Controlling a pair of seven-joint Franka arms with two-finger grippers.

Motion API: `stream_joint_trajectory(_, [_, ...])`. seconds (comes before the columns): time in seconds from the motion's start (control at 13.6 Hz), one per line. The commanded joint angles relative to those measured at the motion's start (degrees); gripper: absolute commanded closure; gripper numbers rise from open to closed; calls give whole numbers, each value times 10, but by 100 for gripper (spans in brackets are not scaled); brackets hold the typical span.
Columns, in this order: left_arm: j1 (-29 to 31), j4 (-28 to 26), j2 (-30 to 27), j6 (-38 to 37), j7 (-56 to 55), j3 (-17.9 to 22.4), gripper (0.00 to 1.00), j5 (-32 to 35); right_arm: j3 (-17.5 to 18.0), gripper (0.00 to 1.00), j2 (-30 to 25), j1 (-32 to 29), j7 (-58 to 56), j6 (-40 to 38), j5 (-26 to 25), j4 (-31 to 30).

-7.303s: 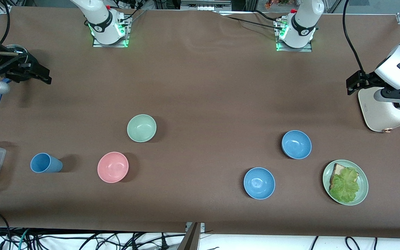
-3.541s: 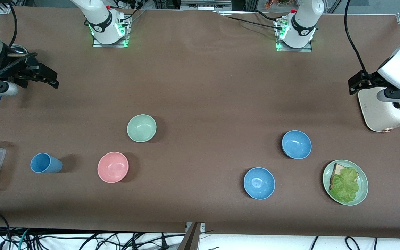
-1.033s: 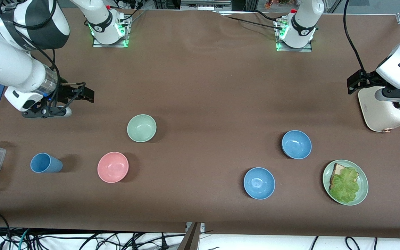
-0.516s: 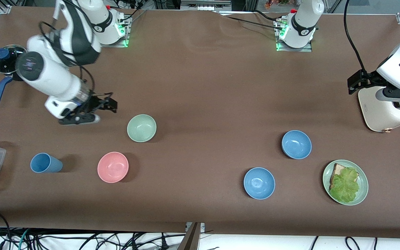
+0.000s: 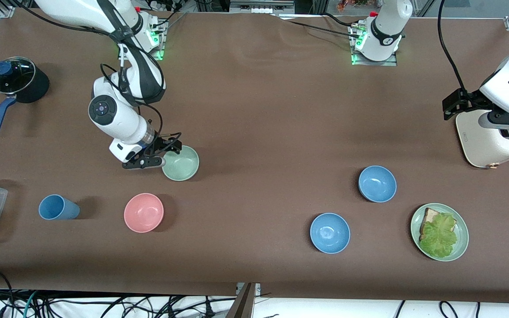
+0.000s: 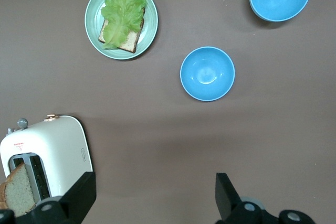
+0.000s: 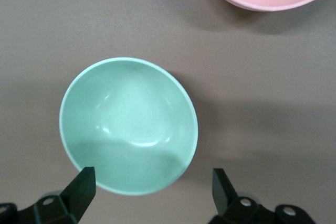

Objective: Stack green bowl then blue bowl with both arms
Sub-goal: 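Reach the right gripper down to the mint-green bowl rim, then close the right gripper on the mint-green bowl rim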

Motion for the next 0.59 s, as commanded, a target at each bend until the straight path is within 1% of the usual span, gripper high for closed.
stream_joint_trajectory(0.0, [3,21,10,-14,7,-1,0,4,0,2,16,-11,-10,15,-6,10])
stream_joint_trajectory(0.22, [2,21,10,-14,7,0,0,4,-5,6,39,-15,-18,41,-6,5])
stream_joint_trajectory(0.37, [2,22,9,-14,7,-1,0,4,-5,14,48,-14,-12,44,-5,5])
stream_joint_trajectory(0.52, [2,21,10,-14,7,-1,0,3,-5,30,54,-14,-11,44,-4,7])
